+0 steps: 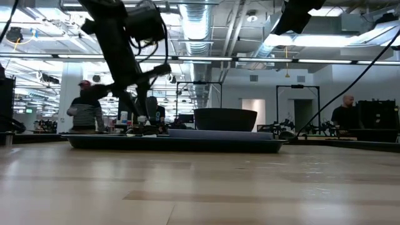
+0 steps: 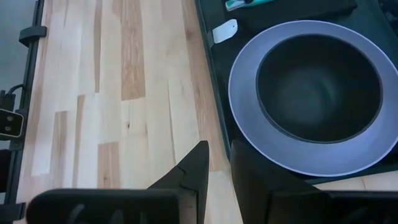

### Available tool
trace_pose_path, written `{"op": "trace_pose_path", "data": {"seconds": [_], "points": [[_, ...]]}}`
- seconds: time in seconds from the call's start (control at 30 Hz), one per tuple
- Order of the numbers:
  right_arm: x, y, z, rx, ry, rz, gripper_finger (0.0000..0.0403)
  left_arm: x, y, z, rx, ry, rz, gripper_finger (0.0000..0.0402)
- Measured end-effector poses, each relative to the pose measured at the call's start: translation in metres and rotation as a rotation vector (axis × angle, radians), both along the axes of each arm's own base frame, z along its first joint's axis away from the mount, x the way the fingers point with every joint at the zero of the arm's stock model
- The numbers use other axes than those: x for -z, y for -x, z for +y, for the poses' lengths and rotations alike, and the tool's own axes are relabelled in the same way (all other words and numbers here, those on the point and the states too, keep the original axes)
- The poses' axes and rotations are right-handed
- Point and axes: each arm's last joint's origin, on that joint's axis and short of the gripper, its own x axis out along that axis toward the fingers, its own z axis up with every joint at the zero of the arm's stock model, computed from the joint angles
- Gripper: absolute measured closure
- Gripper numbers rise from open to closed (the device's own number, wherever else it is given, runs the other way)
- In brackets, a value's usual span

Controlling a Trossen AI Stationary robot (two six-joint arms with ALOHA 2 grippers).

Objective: Set up tray
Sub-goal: Put the knife on the napkin beside the spoon on the serving tray

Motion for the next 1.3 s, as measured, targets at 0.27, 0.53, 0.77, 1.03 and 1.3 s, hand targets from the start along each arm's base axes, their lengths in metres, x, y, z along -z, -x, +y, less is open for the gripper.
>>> {"op": "trace_pose_path", "data": {"seconds": [0.27,0.53,0.77,1.03,1.3], "points": [[0.000,0.000,0.000,0.014,-0.011,-0.003,0.0343,0.019,-0.006,0.013,0.040,0.060,0.057,0.0382],[0.000,-0.001,0.000,0.019,-0.016,-0.007,0.0343,0.023,-0.005,0.025,0.036,0.059,0.068,0.0382],[-0.001,-0.001,0.000,0.019,-0.016,-0.008,0.0343,0.023,-0.002,0.035,0.033,0.080,0.065,0.0382],[-0.001,-0.001,0.000,0.014,-0.012,-0.010,0.0343,0.022,-0.002,0.039,0.049,0.089,0.051,0.0373],[-0.001,-0.001,0.000,0.012,-0.010,-0.011,0.0343,0.022,-0.003,0.039,0.053,0.087,0.050,0.0346]]}}
